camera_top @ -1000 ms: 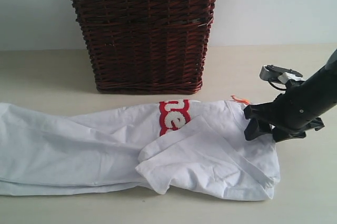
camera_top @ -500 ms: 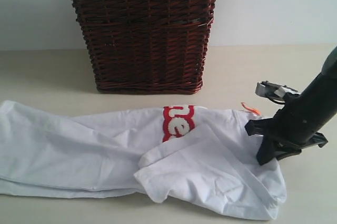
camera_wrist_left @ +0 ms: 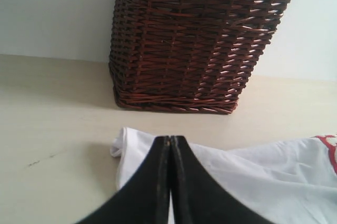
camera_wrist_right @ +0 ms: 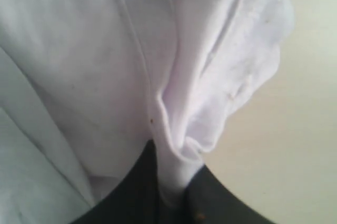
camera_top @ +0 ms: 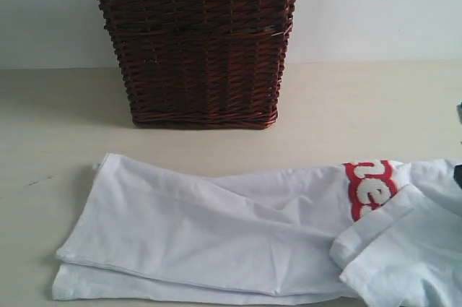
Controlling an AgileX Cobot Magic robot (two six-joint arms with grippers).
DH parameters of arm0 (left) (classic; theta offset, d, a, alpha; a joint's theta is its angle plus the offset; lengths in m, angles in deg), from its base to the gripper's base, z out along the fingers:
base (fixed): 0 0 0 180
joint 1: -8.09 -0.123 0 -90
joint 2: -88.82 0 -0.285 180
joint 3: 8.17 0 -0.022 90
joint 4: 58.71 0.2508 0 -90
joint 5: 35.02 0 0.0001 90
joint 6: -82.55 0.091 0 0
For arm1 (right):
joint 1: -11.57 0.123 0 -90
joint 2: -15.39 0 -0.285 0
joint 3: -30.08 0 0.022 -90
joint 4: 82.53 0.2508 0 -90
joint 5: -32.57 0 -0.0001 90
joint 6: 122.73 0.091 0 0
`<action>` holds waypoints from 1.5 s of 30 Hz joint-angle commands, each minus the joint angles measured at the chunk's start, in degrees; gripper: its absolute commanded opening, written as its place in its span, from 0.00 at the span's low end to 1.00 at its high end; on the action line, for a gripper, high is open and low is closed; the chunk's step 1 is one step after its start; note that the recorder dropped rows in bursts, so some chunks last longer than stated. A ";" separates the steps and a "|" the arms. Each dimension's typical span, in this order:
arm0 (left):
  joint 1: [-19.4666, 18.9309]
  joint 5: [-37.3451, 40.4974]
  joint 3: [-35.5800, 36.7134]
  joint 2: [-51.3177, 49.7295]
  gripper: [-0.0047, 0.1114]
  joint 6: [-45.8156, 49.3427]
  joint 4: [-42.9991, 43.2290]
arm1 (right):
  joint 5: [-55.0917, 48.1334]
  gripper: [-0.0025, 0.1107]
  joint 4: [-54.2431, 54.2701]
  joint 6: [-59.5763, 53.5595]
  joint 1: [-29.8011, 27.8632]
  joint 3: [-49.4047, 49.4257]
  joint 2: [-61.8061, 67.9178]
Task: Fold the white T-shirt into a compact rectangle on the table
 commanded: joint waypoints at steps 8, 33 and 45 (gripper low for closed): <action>0.00 0.08 -0.03 0.31 0.04 0.20 -0.11 | -9.54 0.02 4.84 -3.41 -1.17 -8.58 -6.35; 0.00 0.08 -0.03 0.31 0.04 0.20 -0.11 | 13.92 0.02 42.72 -1.16 45.00 -18.83 -4.06; 0.00 0.08 -0.03 0.31 0.04 0.20 -0.11 | 13.10 0.44 48.66 -7.38 54.11 -33.99 23.52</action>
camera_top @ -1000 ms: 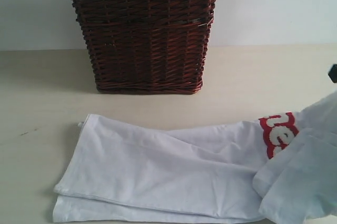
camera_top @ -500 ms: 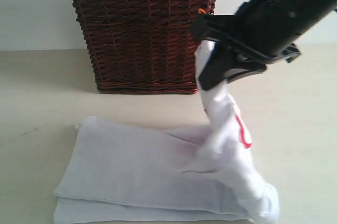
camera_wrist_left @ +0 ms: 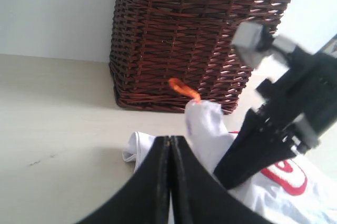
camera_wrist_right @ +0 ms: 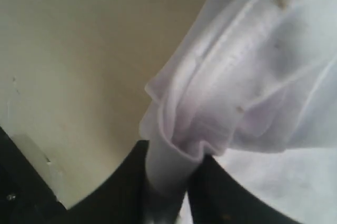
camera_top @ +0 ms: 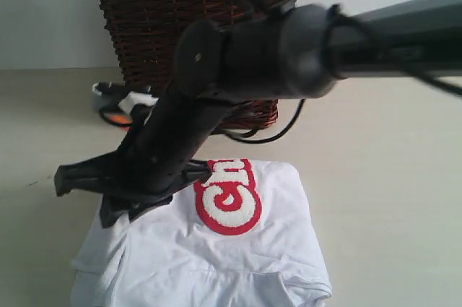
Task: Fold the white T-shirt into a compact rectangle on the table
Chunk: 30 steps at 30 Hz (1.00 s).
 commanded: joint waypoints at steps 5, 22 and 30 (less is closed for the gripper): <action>0.00 0.08 -0.03 0.31 0.04 0.20 -0.11 | -8.53 0.56 1.32 -2.96 0.48 -11.88 7.01; 0.00 0.08 -0.03 0.31 0.04 0.20 -0.11 | -18.71 0.02 -35.23 13.98 -0.03 -10.79 4.66; 0.00 0.08 -0.03 0.31 0.04 0.20 -0.11 | -8.78 0.02 -33.33 12.69 -4.98 3.34 4.41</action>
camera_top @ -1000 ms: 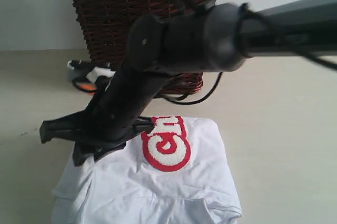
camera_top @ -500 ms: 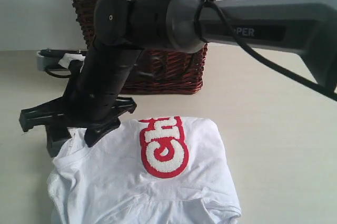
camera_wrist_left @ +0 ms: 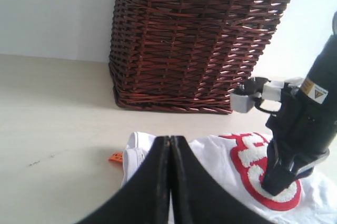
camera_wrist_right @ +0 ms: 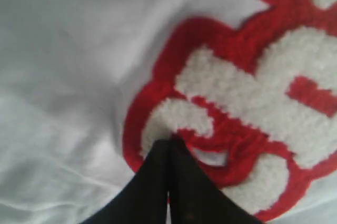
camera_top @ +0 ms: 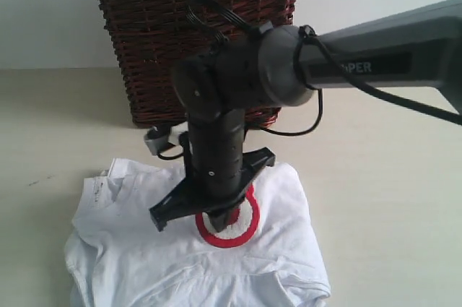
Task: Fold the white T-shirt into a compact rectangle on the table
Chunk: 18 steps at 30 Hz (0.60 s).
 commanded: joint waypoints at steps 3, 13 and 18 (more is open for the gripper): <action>0.00 0.08 -0.03 0.31 0.04 0.20 -0.11 | 10.74 0.02 2.68 -0.57 -5.62 9.01 -0.41; 0.00 0.08 -0.03 0.31 0.04 0.20 -0.11 | 10.28 0.02 1.90 -5.44 -8.23 16.14 -4.36; 0.00 0.08 -0.03 0.31 0.04 0.20 -0.11 | 13.61 0.02 1.90 -5.44 -13.49 21.42 -4.82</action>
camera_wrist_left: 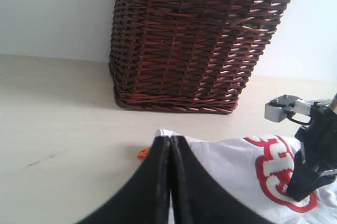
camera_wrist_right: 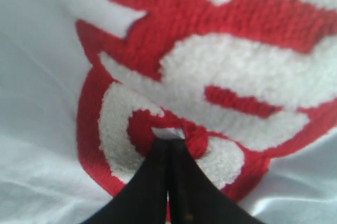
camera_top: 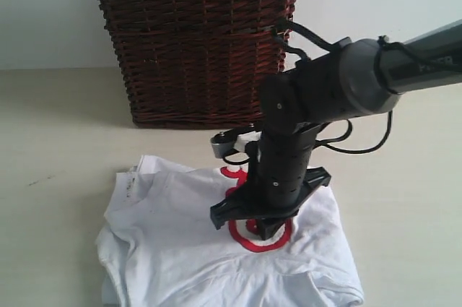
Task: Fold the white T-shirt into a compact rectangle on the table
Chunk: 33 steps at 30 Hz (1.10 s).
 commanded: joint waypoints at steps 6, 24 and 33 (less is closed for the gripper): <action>0.00 0.08 -0.03 0.31 0.04 0.20 -0.11 | 4.60 0.02 -4.23 -0.95 -5.61 4.68 -1.66; 0.00 0.08 -0.03 0.31 0.04 0.20 -0.11 | 13.43 0.02 -3.36 -4.00 -5.61 14.07 -40.99; 0.00 0.08 -0.03 0.31 0.04 0.20 -0.11 | 24.44 0.02 -5.09 -4.00 -5.61 23.23 -70.42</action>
